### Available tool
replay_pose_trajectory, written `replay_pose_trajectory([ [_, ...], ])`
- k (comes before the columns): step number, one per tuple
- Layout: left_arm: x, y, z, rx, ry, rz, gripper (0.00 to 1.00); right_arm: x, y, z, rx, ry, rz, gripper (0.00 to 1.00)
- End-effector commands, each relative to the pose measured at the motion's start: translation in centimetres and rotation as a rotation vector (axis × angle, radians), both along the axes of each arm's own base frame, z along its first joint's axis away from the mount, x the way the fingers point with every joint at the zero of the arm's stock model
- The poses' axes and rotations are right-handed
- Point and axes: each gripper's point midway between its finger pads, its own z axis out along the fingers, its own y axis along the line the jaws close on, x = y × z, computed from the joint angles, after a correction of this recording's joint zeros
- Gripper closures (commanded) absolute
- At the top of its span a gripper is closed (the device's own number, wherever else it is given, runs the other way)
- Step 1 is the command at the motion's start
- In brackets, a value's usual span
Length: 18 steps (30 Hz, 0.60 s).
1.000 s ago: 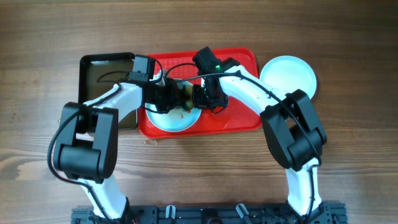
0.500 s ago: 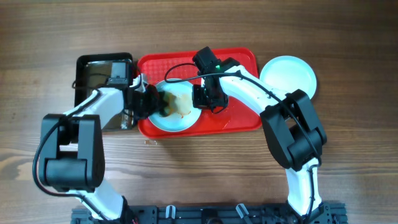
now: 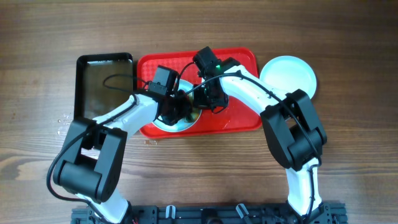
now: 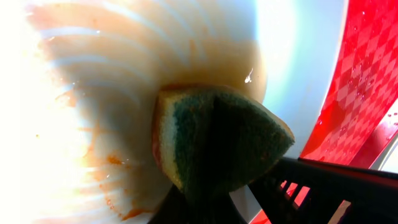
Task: Clean dirty plates on tray and stack at the side
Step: 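Scrub the left plate with the sponge in the left gripper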
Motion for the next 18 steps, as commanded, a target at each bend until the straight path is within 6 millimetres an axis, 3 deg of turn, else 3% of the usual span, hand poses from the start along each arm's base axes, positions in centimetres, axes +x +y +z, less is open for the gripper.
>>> replay_pose_trajectory([
  [1,-1.5,0.0,-2.3,0.035,0.082,0.045,0.96,-0.9,-1.5,-2.0,-0.08,0.025,0.018,0.96],
  [7,-0.4,4.5,-4.4,0.287,0.032,0.132,0.96,-0.9,-1.4,-2.0,-0.08,0.025,0.018,0.96],
  [12,0.1,6.7,-4.6,0.327,0.04,0.187,0.96,-0.9,-1.5,-2.0,-0.081,0.026,0.018,0.96],
  [18,-2.1,9.8,-5.1,0.404,0.151,0.22,0.96,-0.9,-1.5,-2.1,-0.082,0.027,0.018,0.96],
])
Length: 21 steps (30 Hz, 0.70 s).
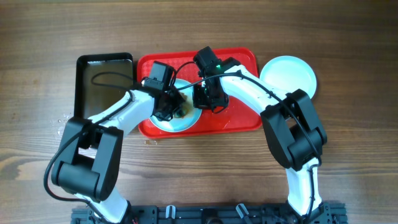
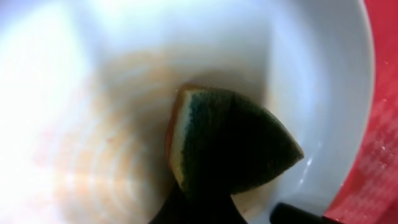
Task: Clean dirty plates on tray and stack at the side
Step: 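Scrub the left plate with the sponge in the left gripper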
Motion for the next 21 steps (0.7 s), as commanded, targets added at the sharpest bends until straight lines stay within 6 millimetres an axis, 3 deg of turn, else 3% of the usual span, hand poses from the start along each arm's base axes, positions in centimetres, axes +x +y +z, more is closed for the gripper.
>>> replay_pose_trajectory([
  [1,-3.9,5.6,-4.6,0.221,0.163,0.062,0.96,-0.9,-1.4,-2.1,-0.082,0.024,0.019,0.96],
  [5,-2.9,5.3,-2.7,0.19,0.096,0.005,0.96,-0.9,-1.5,-2.1,-0.082,0.024,0.019,0.96],
  [8,-2.6,1.1,0.0,-0.022,0.051,-0.059,0.96,-0.8,-1.4,-2.0,-0.08,0.021,0.019,0.96],
  [16,-5.1,-3.7,-1.8,-0.042,0.109,-0.133,0.96,-0.9,-1.4,-2.0,-0.081,0.023,0.019,0.96],
  [19,-5.1,-3.5,-2.5,-0.01,0.113,-0.12,0.96,-0.9,-1.3,-2.0,-0.077,0.025,0.019,0.96],
  [21,-3.8,-0.5,-2.9,0.126,0.065,-0.059,0.96,-0.9,-1.3,-2.0,-0.074,0.026,0.02,0.96],
])
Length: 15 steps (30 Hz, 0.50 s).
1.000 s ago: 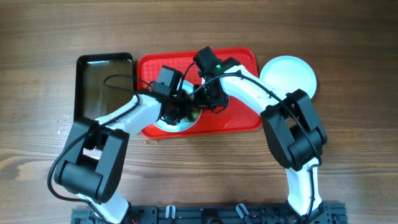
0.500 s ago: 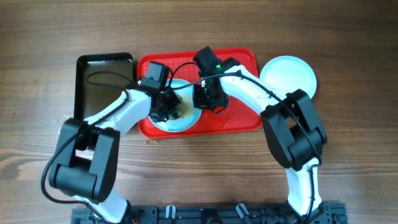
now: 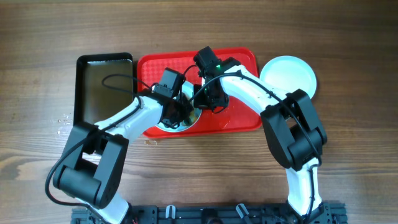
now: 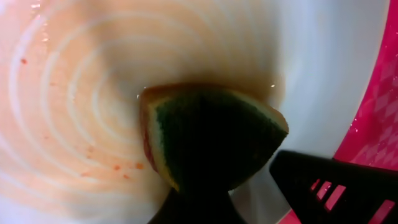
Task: Clean dirty plates on tray and stack at the side
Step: 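Scrub the left plate with the sponge in the left gripper, then move the sponge back into the black tray with the left gripper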
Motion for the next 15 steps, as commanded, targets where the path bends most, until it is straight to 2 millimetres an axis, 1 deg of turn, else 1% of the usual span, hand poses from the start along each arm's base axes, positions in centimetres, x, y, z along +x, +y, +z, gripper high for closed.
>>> replay_pose_trajectory([
  [1,-0.7,4.4,-3.3,0.214,0.034,0.081,0.96,-0.9,-1.3,-2.0,-0.074,0.026,0.02,0.96],
  [2,0.0,6.3,-3.3,0.272,0.017,0.124,0.96,-0.9,-1.3,-2.0,-0.074,0.026,0.02,0.96],
  [4,0.6,9.0,-3.3,0.341,0.008,0.182,0.96,-0.9,-1.3,-2.0,-0.074,0.026,0.02,0.96],
  [5,0.9,10.0,-3.1,0.374,-0.005,0.17,0.96,-0.9,-1.3,-2.0,-0.073,0.025,0.019,0.96],
  [8,1.5,10.6,-2.4,0.367,-0.025,0.182,0.96,-0.9,-1.4,-2.0,-0.074,0.025,0.017,0.96],
  [9,1.7,10.5,-1.5,0.354,-0.047,0.183,0.96,-0.9,-1.4,-2.0,-0.074,0.026,0.018,0.96],
  [11,2.1,9.5,0.4,0.305,-0.094,0.123,0.96,-0.9,-1.4,-2.0,-0.076,0.028,0.018,0.96],
  [12,2.1,9.0,2.0,0.269,-0.123,0.101,0.96,-0.9,-1.4,-2.0,-0.076,0.028,0.018,0.95],
  [13,1.9,9.1,3.4,0.262,-0.145,0.104,0.96,-0.9,-1.4,-2.0,-0.076,0.027,0.018,0.96],
  [15,1.9,9.5,5.4,0.262,-0.194,0.069,0.96,-0.9,-1.4,-2.0,-0.076,0.027,0.018,0.96],
])
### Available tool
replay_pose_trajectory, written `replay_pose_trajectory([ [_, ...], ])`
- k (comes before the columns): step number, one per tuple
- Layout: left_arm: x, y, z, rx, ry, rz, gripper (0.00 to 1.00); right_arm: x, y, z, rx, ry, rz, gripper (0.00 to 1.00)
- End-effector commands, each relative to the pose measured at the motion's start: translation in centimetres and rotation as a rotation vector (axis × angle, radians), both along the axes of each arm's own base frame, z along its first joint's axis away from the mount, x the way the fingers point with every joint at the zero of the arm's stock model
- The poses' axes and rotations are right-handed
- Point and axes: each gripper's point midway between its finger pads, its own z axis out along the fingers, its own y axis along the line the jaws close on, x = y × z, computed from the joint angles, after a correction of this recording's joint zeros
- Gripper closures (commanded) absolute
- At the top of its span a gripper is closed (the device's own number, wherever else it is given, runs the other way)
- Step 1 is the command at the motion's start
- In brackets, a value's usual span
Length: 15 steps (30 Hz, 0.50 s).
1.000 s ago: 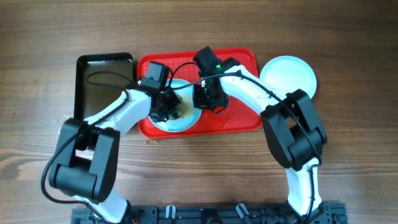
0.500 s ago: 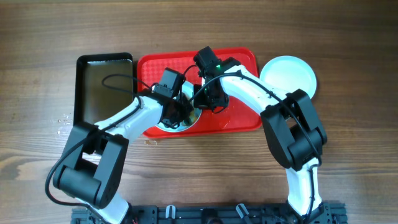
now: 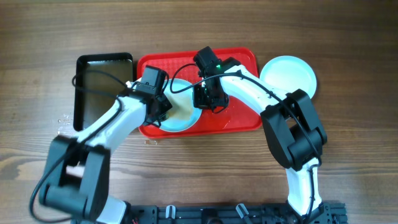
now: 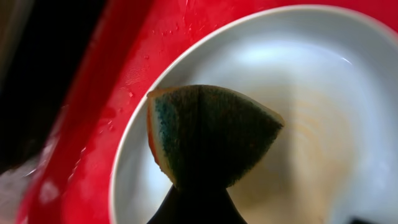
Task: Clean dirty plates on tray and stack at the side
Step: 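Move the sponge back into the black tray with the left gripper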
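A dirty white plate (image 3: 181, 111) with a brownish smear lies at the front of the red tray (image 3: 236, 62). My left gripper (image 3: 158, 107) is shut on a yellow-and-green sponge (image 4: 211, 134), which hangs over the plate's left rim (image 4: 134, 162) near the tray floor. The smear (image 4: 311, 143) shows on the plate's inner rings to the sponge's right. My right gripper (image 3: 205, 98) sits on the plate's right rim, shut on it. A clean white plate (image 3: 288, 76) rests on the table to the right of the tray.
A black tray (image 3: 102, 87) holding water stands left of the red tray, close to my left arm. Water drops (image 3: 62, 119) dot the wooden table beside it. The two arms meet closely over the plate.
My left gripper has moved with the sponge from the plate's middle to its left rim. The right gripper and the plate have stayed put.
The sponge was pressed on the smeared plate near the right gripper's finger, then further left in the bowl, then back at the middle beside that finger. Now it is at the left rim. The right gripper has kept its place on the rim throughout.
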Motion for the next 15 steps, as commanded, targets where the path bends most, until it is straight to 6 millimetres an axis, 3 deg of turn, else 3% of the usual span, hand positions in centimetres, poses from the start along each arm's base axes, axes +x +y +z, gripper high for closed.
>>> replay_pose_trajectory([
  [1,0.7,1.2,4.4,0.018,-0.121,-0.08,0.96,-0.9,-1.4,-2.0,-0.076,0.027,0.018,0.96],
  [4,1.7,3.4,6.6,0.049,-0.198,-0.144,0.96,-0.9,-1.4,-2.0,-0.075,0.027,0.019,0.96],
  [9,4.2,10.2,7.9,0.174,-0.286,-0.238,0.96,-0.9,-1.4,-2.0,-0.074,0.026,0.019,0.96],
  [11,4.2,13.8,6.2,0.19,-0.241,-0.177,0.96,-0.9,-1.4,-2.0,-0.074,0.026,0.018,0.96],
  [15,3.8,15.9,1.3,0.091,-0.141,-0.12,0.96,-0.9,-1.4,-2.0,-0.075,0.027,0.018,0.96],
])
